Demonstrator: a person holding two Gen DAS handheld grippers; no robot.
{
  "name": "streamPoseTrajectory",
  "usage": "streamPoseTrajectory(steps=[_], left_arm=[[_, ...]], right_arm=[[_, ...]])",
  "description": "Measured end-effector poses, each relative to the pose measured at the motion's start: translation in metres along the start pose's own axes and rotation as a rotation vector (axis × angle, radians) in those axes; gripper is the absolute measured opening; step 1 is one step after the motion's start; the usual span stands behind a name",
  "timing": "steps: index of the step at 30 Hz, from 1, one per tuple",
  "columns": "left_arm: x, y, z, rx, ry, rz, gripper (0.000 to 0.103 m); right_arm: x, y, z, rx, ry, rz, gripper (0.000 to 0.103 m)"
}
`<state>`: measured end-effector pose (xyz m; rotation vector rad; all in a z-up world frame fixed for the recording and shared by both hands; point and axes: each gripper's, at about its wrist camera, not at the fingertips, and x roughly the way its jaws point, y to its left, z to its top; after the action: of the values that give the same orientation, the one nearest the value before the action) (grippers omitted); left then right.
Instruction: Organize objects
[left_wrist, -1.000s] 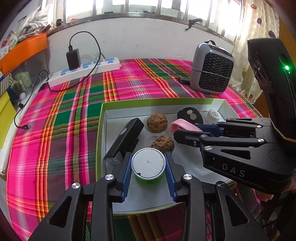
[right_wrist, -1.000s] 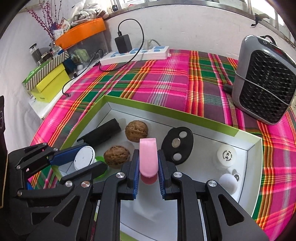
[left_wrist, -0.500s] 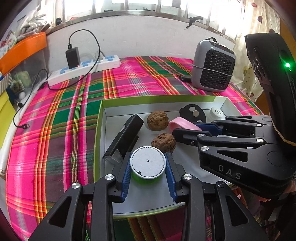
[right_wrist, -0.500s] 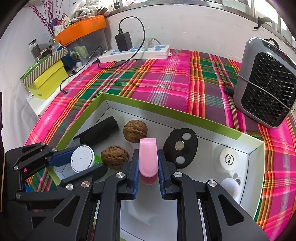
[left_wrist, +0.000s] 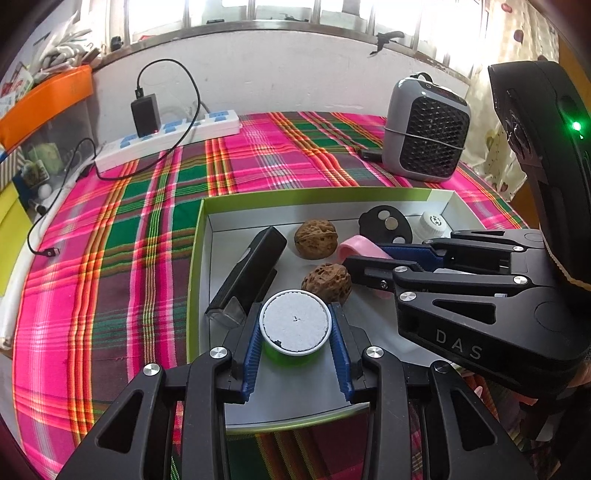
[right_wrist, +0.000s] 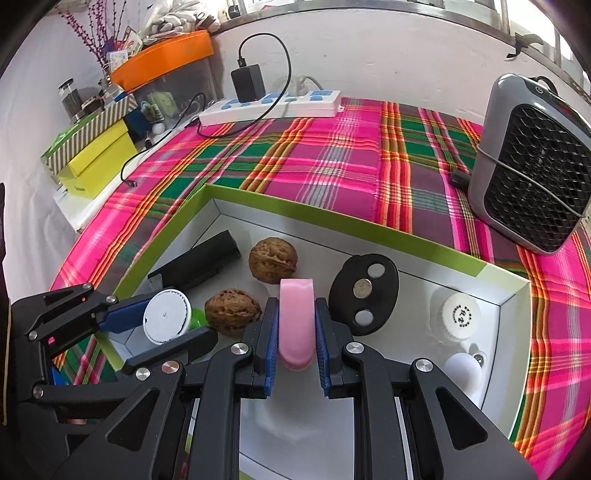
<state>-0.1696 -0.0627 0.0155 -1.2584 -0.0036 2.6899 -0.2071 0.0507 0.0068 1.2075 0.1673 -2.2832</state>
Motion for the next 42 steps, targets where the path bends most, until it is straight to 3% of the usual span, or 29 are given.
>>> streamPoseTrajectory(steps=[37,42], left_arm=[[-0.013,0.004,-0.003,-0.012,-0.017,-0.001,0.036],[-0.017,0.003,-0.003,-0.012,-0.023,-0.001,0.036]], right_arm=[[-0.014,0.008,-0.002,-0.002,-0.035,-0.032,0.022],[-0.019,0.008,-0.002,-0.003,-0.044,-0.031,0.032]])
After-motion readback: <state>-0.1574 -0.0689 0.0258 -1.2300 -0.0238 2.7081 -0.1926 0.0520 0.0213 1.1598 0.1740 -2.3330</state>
